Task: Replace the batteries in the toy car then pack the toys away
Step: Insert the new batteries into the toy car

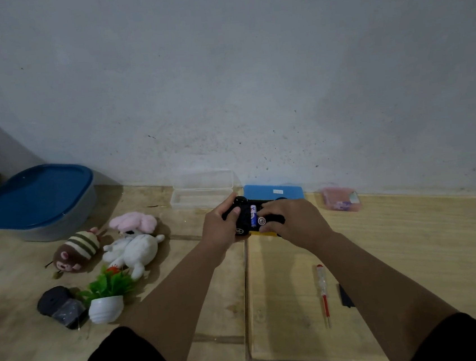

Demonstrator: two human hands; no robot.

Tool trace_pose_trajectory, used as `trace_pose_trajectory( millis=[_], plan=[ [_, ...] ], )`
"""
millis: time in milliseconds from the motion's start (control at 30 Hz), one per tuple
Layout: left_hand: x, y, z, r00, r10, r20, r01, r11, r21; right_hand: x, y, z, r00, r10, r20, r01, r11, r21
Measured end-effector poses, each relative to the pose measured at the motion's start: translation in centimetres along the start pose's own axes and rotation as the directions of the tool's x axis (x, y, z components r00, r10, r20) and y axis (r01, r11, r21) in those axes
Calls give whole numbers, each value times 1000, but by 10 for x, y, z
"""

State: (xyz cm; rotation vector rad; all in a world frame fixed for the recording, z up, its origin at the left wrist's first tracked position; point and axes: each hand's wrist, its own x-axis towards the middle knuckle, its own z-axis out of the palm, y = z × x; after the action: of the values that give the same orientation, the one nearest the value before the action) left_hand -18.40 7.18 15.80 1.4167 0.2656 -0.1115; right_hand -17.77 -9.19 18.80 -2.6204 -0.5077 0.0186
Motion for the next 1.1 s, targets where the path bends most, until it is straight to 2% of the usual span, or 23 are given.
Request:
trace_pose_trajectory(
  millis=[133, 233, 400, 467, 700, 900, 1100],
  plan=[
    [1, 1, -1, 1000, -4, -8, 4, 1000, -14, 2, 1, -2, 997, -18, 71, 22, 998, -55],
    [1, 1, -3, 1000, 0, 10, 1, 1000, -1, 4, 3, 0, 1000, 0, 13, 1, 999, -45],
    [-2, 3, -6, 992, 30, 120, -42, 994, 97, 10, 9, 2, 974, 228, 8, -228, 974, 3],
    [-5, 1, -2, 990, 32, 140, -46, 994, 97, 14, 12, 1, 960, 278, 19, -278, 961, -2],
    [-2, -7, 3, 994, 34, 104, -42, 996, 80, 13, 9, 7, 986, 142, 82, -133, 985, -111],
    [2, -7, 1, 997, 14, 73, -16, 999, 37, 15, 3, 6, 996, 66, 63, -54, 983, -175],
    [3, -6, -1, 998, -1, 56, 0, 1000, 31, 14, -3, 0, 992, -71, 106, 100, 952, -289]
  ],
)
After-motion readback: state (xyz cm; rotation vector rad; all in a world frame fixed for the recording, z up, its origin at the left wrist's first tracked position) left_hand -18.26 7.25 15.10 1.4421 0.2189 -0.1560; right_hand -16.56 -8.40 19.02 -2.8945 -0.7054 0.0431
